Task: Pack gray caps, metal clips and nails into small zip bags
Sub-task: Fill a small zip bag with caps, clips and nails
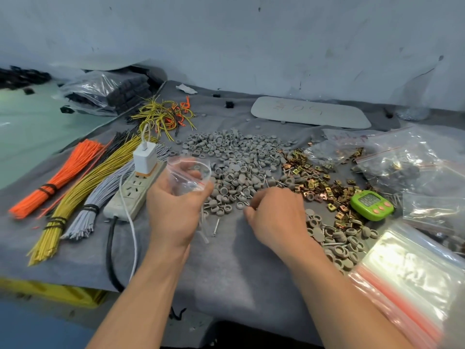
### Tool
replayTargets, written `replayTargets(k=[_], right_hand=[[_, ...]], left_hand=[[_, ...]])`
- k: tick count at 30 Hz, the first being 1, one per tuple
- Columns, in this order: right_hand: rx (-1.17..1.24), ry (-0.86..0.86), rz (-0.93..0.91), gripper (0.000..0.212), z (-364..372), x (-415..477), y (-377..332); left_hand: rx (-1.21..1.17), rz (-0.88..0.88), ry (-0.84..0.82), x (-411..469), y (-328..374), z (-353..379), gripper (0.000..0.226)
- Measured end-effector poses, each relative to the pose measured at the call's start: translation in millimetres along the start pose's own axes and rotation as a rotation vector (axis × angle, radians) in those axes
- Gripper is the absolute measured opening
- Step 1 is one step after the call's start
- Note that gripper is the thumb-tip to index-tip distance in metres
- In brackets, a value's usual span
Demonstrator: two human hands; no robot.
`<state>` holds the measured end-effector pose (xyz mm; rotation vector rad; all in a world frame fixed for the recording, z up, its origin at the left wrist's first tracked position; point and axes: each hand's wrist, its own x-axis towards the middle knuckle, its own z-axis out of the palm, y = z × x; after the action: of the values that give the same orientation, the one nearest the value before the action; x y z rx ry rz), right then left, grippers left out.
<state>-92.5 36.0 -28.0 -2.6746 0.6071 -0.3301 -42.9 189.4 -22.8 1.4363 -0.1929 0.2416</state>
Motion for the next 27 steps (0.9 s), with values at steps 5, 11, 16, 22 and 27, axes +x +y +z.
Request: replayTargets(k=[5, 11, 16, 22, 27], right_hand=[[-0.186, -0.008, -0.01, 0.015, 8, 9, -7], [-0.311, -0.021, 0.002, 0.012, 2, 8, -10], [0.443, 0.176, 0.001, 0.019, -16, 6, -1], [0.703, 0.111, -0.147, 0.013, -27, -7, -17], [0.591, 0.052, -0.142, 0.012, -24, -7, -24]], left_hand=[[0.149, 0.043, -0.015, 0, 0, -10, 0.042], [0.277, 0.069, -0.052, -1, 2, -10, 0.043], [0.49, 0.084, -0.135, -5, -5, -4, 0.05], [0.592, 0.138, -0.264, -11, -4, 6, 0.055], [0.535, 0.141, -0.281, -11, -8, 7, 0.053]])
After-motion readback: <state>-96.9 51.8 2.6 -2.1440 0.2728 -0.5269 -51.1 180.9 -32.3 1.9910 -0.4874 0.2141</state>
